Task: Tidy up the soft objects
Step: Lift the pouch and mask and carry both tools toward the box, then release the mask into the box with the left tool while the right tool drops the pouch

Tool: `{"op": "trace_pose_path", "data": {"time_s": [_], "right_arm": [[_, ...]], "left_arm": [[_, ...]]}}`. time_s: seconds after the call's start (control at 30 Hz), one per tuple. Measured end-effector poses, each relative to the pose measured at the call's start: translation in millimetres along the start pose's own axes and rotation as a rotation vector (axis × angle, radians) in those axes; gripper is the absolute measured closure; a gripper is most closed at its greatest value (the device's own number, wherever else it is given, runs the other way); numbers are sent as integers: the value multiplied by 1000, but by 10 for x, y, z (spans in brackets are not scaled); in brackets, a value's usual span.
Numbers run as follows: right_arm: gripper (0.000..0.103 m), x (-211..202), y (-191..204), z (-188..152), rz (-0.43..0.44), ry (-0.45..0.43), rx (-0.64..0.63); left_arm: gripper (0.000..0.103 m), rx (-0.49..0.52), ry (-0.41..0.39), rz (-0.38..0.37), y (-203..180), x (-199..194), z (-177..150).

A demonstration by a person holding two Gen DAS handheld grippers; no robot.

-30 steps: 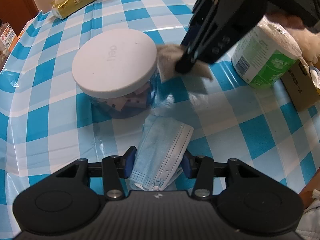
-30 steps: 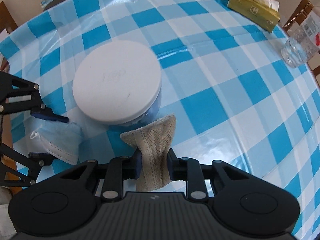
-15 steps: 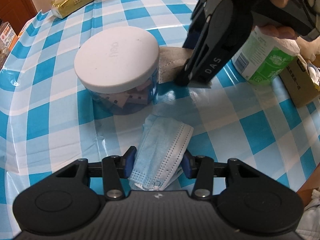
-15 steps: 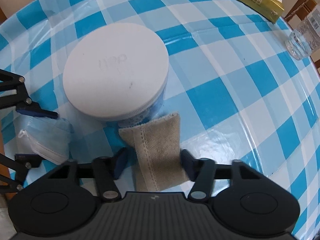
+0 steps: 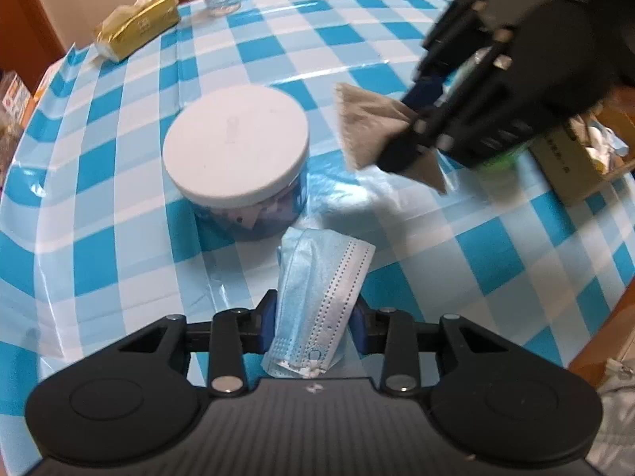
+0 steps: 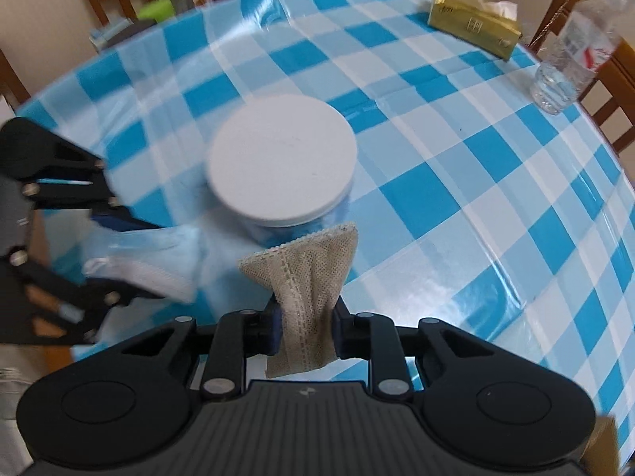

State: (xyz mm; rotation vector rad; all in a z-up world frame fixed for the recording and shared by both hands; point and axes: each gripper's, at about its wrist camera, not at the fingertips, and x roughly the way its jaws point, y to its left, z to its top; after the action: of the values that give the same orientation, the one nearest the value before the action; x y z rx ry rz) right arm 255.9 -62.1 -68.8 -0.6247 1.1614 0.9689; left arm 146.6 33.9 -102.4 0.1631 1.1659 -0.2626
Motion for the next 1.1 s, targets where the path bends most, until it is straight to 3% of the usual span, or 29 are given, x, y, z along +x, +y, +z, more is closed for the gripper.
{"op": "trace_pose_path", "data": {"time_s": [0.27, 0.5, 0.87, 1.03, 1.1], "right_arm": [[75, -532, 248, -501, 10, -101, 153], [75, -928, 264, -1141, -63, -159, 329], [75, -1600, -98, -2177, -289, -224, 563], [75, -1710, -271, -2554, -343, -218, 627], [75, -1720, -342, -2675, -351, -216, 645]], "left_arm": [[72, 69, -27, -17, -86, -324, 68], [72, 183, -54, -72, -375, -607, 228], [72, 415, -173, -222, -1352, -793, 798], [72, 482, -212, -269, -1875, -656, 1083], [67, 492, -222, -279, -2071, -561, 1221]]}}
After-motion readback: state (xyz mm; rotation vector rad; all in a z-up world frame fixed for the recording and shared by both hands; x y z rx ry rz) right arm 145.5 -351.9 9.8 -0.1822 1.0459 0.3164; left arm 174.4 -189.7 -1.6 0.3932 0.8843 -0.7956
